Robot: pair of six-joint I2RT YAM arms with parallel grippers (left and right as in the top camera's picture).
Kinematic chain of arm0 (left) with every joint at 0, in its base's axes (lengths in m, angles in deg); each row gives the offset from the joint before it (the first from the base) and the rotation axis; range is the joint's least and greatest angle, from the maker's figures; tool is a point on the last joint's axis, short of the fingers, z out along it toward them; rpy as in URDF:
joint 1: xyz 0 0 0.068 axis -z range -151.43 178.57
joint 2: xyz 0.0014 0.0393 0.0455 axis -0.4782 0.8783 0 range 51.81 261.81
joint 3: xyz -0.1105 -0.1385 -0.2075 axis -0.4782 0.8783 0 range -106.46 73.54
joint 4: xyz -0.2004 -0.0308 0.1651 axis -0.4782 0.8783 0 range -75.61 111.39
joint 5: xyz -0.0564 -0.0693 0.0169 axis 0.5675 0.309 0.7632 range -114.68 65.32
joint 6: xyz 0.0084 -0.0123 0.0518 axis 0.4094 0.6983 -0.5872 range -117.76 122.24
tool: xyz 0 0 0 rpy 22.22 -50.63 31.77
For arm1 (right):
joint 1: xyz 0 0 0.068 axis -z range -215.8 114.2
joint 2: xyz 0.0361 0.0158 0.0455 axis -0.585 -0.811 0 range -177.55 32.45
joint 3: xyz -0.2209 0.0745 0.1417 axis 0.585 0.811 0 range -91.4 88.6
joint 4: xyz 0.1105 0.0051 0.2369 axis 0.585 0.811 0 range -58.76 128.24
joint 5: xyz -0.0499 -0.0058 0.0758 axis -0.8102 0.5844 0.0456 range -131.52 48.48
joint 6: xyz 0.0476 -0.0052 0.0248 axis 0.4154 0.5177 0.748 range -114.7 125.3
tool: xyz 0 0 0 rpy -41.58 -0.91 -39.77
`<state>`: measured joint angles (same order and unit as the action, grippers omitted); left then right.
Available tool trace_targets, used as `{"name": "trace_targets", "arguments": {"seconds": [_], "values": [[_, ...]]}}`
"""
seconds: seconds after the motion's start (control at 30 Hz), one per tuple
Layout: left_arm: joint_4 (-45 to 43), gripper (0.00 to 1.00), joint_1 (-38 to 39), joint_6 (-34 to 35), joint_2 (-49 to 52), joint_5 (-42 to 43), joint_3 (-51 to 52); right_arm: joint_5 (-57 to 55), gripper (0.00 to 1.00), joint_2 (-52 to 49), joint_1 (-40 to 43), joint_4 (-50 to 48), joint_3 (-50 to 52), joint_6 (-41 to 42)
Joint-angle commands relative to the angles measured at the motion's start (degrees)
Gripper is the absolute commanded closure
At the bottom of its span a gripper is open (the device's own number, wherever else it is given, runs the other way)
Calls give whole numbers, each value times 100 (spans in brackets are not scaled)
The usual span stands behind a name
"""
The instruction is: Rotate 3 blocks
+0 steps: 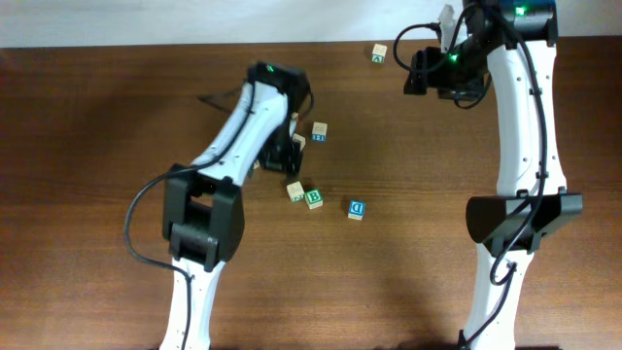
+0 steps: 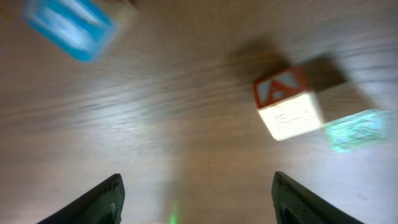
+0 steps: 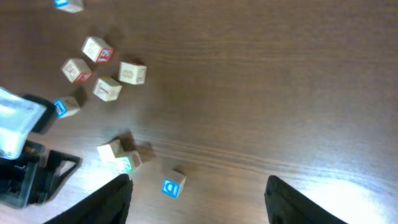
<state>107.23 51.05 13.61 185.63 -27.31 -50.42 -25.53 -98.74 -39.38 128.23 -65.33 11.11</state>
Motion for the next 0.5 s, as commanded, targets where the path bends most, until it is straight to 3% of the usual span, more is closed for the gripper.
{"name": "trace_targets", "arguments": {"seconds": [0.0,0.2,0.27,0.33,0.4,0.47], "values": [[260,26,-273,-48,-1029,-79,-1392,614,35,597,-184,35,-103,-87],[389,31,-428,179,-2610,221,-1652,118,34,2293,-686,35,256,94],[389,30,-208,256,-2754,190,-1464,-160,34,2813,-894,35,933,116],[389,26,48,621,-2763,-393,-957,-144,34,3128,-966,35,1823,144],[280,26,260,1287,-2763,-1117,90,-138,34,3187,-966,26,3025,221],[-164,28,260,1346,-2763,-1064,769,-103,34,3178,-992,-258,3917,229]]}}
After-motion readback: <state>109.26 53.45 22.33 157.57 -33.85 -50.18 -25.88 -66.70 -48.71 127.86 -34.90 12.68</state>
